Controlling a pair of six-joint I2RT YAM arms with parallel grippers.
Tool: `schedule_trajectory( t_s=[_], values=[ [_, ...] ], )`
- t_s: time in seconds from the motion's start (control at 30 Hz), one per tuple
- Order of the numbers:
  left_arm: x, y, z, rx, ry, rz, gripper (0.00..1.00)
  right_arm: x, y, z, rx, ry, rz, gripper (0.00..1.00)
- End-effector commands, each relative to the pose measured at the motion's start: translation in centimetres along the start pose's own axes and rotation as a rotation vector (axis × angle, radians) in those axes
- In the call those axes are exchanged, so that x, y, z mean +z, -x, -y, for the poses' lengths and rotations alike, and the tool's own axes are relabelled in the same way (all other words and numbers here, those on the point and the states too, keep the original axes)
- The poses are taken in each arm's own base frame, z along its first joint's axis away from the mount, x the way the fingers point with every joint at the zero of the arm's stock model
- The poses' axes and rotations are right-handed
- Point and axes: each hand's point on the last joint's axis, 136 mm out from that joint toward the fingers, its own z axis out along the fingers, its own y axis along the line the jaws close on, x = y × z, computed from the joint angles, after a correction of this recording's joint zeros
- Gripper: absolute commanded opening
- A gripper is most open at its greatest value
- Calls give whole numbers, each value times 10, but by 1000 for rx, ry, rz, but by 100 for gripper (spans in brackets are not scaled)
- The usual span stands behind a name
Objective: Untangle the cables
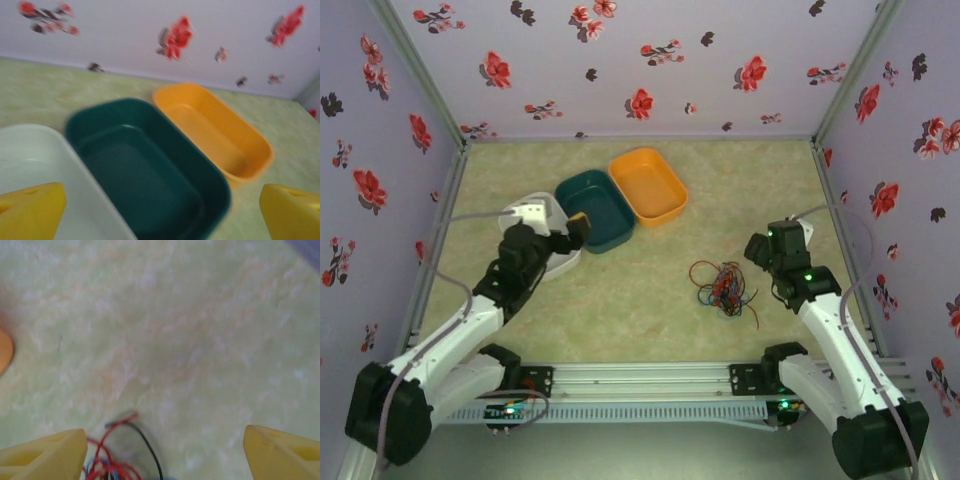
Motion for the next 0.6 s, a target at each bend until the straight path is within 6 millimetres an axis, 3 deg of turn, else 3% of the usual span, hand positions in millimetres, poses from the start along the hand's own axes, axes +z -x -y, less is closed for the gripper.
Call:
schedule_trajectory(
  t_s=[0.0, 0.13, 0.33, 0.47, 0.57],
  values=[
    [7, 15, 39, 21, -55, 50, 100, -11, -41, 9, 75, -24, -164, 77],
    [23, -1, 81, 127, -135, -6, 100, -12, -68, 0, 123, 27, -248, 70],
    [38, -22, 123, 176, -229, -43, 100, -11, -90, -22, 135, 117, -309, 64],
    [44, -42, 141, 182, -283, -108, 100, -3, -102, -42, 159, 188, -339, 58],
    [48, -49, 142, 167, -278, -132, 100, 1, -106, -60, 183, 257, -344, 53]
  ],
)
